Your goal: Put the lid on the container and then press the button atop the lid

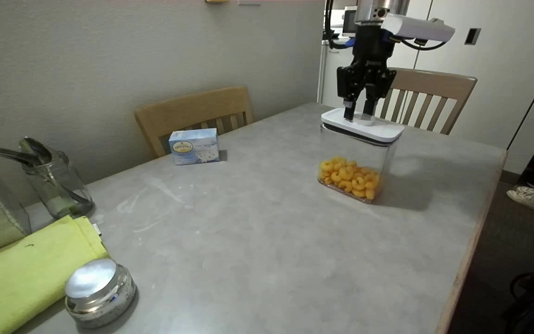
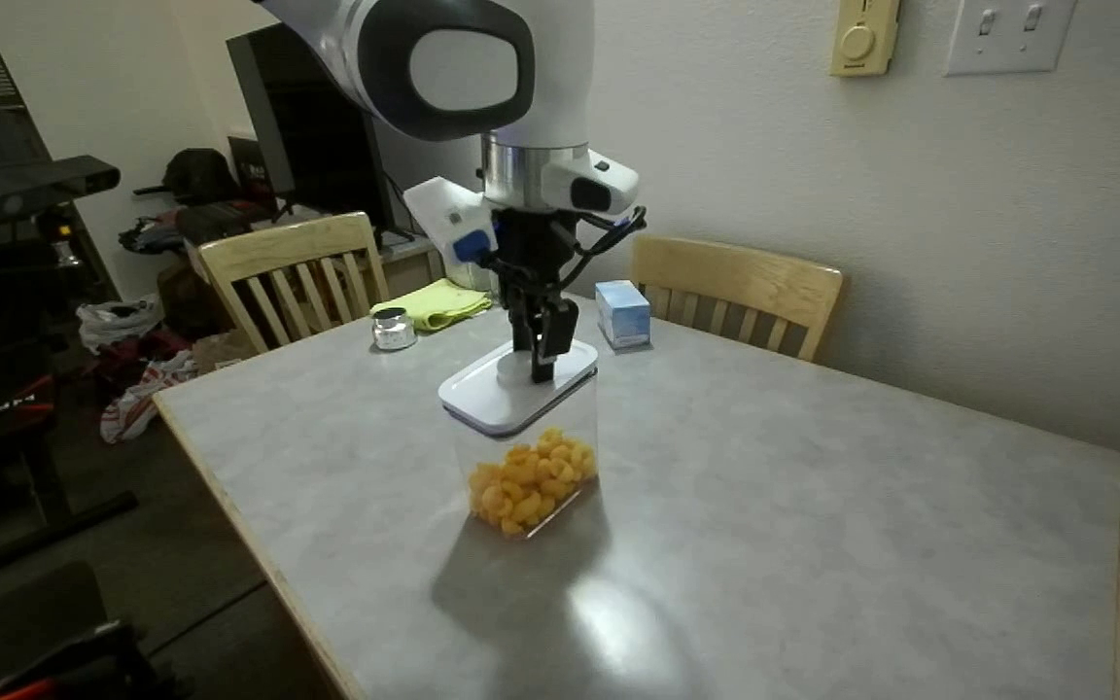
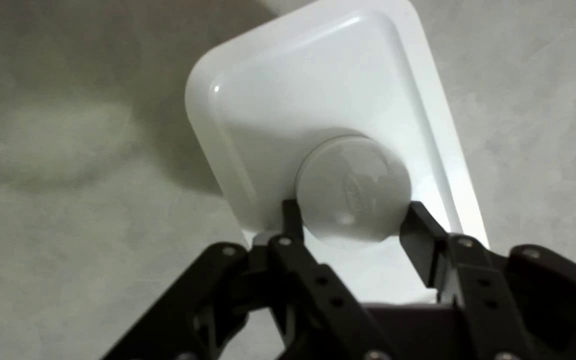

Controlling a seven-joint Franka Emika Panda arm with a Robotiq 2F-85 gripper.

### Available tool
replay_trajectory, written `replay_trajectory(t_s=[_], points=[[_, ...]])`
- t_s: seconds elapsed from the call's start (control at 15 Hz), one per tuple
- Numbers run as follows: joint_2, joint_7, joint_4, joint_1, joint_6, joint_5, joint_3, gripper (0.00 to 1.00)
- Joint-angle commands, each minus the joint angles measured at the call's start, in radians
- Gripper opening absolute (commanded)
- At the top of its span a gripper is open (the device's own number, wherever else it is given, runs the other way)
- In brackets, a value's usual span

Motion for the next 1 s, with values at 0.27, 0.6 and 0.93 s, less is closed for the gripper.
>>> replay_trajectory(t_s=[0.27,0.6,0.93], points=[[0.002,-0.019,-0.013,-0.017,0.003,0.027,0.008,0.27],[0.002,-0.024,-0.017,-0.016,0.003,0.023,0.009,0.27],[-0.007,-0.028,-0.023,-0.014,0.004,0.021,0.01,0.84]])
